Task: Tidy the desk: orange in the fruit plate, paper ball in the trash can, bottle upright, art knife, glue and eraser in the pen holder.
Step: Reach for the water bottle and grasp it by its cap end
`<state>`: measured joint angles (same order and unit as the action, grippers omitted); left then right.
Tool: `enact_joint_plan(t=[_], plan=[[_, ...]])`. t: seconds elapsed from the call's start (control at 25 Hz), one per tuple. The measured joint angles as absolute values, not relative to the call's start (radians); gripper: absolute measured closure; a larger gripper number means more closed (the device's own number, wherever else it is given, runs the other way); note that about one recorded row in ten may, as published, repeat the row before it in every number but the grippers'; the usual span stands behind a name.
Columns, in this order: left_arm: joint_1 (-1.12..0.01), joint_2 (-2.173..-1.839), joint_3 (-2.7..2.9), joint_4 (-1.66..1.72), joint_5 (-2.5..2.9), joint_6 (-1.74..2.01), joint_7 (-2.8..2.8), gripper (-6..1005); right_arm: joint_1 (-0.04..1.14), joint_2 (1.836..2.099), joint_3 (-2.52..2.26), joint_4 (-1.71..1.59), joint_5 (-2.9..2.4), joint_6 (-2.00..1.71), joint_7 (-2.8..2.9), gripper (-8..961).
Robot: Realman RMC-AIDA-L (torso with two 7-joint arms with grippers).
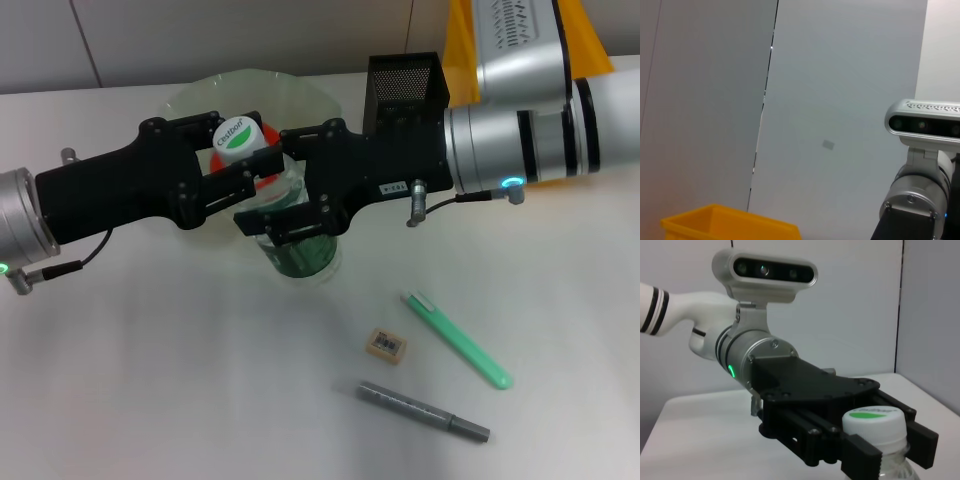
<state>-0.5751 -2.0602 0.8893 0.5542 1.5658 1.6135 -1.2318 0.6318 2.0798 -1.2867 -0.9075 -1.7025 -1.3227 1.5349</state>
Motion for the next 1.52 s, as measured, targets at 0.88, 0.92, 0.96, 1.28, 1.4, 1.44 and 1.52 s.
enact_joint_plan(t=[0.88,0.92,0.96,1.28,1.4,1.44,1.52], plan=[[-0.58,-2.06,0.889,0.567,1.572,1.609,-1.245,551,0.609,2.081,-1.296,-1.002,-1.778,-1.329,1.603,189],[-0.582,-2.06,0.889,0.567,1.572,1.608,-1.246,551,0.61,2.081,-1.296,-1.002,-1.778,-1.324,1.603,190],[-0.582,-2.06,0.889,0.567,1.572,1.608,-1.246,551,0.61,2.081,-1.296,-1.002,-1.778,-1.324,1.603,191],[-0.59,-2.061,0.89,0.565,1.572,1.598,-1.247,557,0.612,2.082,-1.296,-1.001,-1.778,-1.321,1.59,204],[-0.591,-2.061,0.89,0.565,1.572,1.596,-1.247,566,0.613,2.082,-1.295,-1.0,-1.778,-1.317,1.588,210],[-0.591,-2.062,0.89,0.565,1.572,1.592,-1.249,566,0.614,2.082,-1.295,-0.999,-1.778,-1.315,1.584,210],[-0.591,-2.062,0.89,0.566,1.574,1.589,-1.253,565,0.614,2.082,-1.296,-0.999,-1.777,-1.315,1.581,211]])
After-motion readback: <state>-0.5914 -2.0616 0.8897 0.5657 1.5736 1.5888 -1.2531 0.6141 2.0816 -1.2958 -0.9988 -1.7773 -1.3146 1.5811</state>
